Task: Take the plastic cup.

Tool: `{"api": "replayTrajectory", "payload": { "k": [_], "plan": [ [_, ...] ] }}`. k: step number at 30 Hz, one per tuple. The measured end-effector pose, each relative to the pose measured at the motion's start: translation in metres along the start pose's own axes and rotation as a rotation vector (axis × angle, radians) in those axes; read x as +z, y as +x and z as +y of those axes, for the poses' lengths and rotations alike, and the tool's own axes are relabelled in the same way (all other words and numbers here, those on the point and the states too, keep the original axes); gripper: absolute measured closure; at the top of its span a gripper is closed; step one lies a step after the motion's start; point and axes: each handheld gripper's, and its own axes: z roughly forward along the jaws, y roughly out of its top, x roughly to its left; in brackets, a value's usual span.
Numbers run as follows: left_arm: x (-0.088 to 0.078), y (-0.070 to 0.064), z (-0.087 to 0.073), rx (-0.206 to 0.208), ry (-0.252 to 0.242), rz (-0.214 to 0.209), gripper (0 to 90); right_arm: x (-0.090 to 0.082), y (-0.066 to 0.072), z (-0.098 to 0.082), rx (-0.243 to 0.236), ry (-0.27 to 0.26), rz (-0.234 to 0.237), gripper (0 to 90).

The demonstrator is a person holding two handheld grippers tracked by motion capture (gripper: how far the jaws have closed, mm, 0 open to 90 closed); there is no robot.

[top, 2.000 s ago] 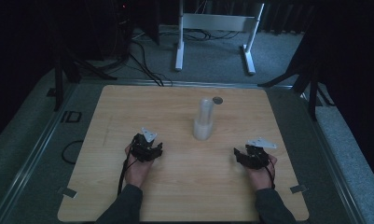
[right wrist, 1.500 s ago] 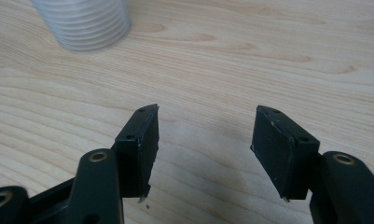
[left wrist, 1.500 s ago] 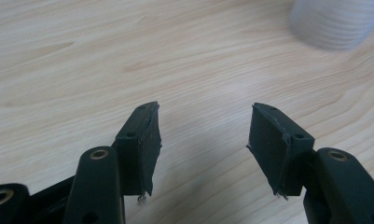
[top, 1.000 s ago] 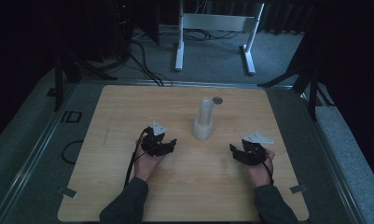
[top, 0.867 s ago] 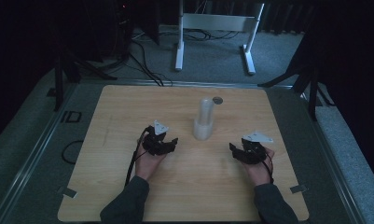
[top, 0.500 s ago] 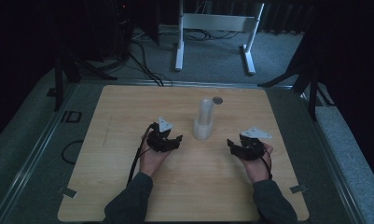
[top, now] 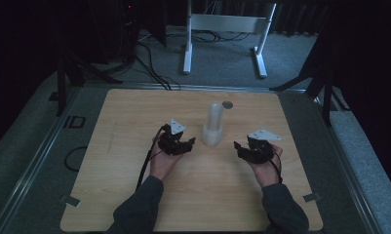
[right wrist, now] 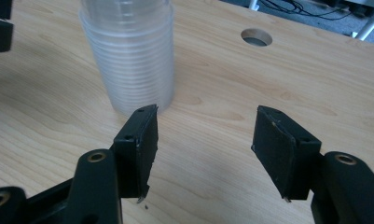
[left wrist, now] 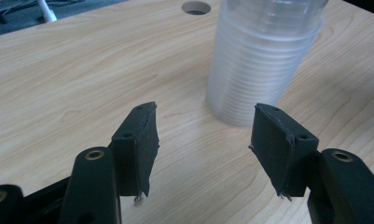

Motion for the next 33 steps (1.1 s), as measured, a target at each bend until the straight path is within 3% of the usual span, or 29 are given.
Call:
{"api": "replayTrajectory", "payload": {
  "k": [13,26,33],
  "plan": [
    [0.011,-0.009,0.013,0.018,-0.014,-0.037,38.1,0.0,0.008,0.021,-0.038,-0.026,0.012,39.6],
    [0.018,-0.015,0.022,0.046,-0.021,-0.06,35.0,0.002,0.012,0.031,-0.044,-0.042,0.021,39.2],
    [0.024,-0.023,0.026,0.061,-0.048,-0.084,31.7,0.002,0.014,0.037,-0.047,-0.051,0.025,38.3]
  ]
}}
